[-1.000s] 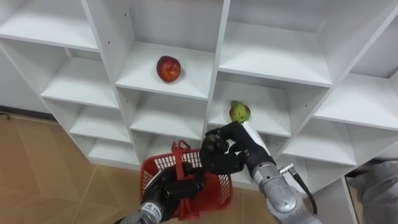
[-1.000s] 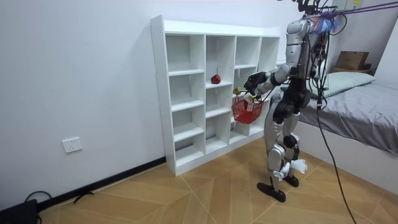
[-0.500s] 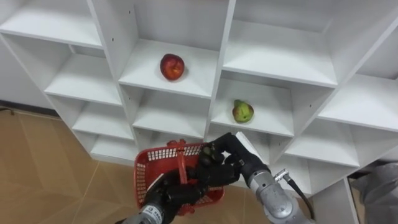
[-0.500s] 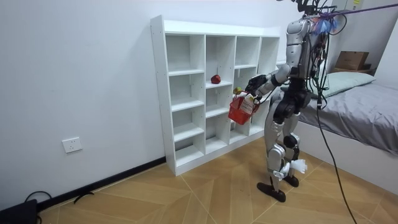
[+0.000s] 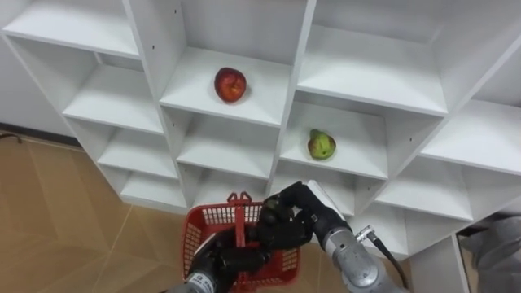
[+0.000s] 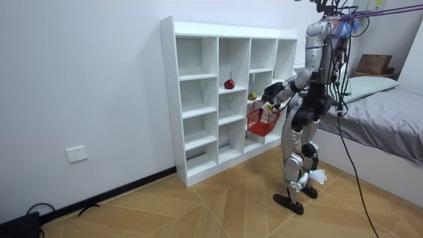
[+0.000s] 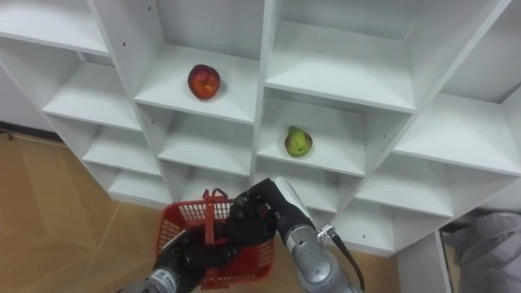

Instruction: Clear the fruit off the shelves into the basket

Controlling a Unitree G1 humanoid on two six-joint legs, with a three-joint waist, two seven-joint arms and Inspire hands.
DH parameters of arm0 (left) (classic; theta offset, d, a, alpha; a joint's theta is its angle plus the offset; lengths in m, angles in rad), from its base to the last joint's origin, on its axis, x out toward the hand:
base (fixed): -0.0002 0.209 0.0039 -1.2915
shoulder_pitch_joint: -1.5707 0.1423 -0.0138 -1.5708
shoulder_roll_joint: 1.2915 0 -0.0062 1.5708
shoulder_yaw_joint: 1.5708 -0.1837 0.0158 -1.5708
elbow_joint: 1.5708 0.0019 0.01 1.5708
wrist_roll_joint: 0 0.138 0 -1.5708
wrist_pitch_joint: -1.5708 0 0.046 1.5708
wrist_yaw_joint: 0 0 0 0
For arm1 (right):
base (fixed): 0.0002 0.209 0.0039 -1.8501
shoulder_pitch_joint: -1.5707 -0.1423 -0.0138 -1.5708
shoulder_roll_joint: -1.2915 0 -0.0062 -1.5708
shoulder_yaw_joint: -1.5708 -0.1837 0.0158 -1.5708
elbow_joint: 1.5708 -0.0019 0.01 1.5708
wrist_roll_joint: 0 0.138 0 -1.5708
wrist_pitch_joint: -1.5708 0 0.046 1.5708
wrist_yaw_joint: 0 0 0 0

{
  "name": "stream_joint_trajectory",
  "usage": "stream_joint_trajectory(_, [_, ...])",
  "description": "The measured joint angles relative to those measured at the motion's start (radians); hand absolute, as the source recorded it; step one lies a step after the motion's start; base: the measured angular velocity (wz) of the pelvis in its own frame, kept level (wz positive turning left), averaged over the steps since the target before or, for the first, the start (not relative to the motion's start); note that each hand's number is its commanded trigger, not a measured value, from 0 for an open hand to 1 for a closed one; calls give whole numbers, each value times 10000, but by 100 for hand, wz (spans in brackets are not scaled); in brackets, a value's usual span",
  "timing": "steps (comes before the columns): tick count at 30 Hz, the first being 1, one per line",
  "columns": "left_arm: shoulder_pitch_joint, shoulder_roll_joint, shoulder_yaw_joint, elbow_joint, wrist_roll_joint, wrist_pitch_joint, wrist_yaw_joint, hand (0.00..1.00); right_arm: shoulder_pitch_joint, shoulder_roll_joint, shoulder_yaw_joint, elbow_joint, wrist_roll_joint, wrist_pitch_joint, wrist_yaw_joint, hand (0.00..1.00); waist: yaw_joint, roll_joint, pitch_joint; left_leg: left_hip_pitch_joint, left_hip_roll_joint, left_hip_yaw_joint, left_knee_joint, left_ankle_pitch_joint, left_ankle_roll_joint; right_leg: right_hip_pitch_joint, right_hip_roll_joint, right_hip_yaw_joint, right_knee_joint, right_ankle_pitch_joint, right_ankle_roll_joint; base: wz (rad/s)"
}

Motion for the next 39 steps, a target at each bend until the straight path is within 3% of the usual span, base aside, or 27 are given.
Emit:
stream_joint_trajectory(25, [-6,2,-160,10,-5,136,221,100,-21,-5,142,132,314,44,-25,0,-18,-12,27,-146,-17,-57,-1,0,-1,-55,-6,-165,-29,0,1,0])
stream_joint_trajectory(36, [-4,39,-213,62,1,236,222,100,-24,-14,145,346,331,44,-130,0,-17,-156,24,-83,-22,-99,13,0,-1,27,-11,-241,-45,0,1,0])
stream_joint_trajectory(39, [-70,9,-179,60,-24,224,211,100,10,-33,150,-555,128,461,-82,0,-17,-151,25,-190,-10,-101,92,-1,-2,-72,-8,-233,-18,1,0,0])
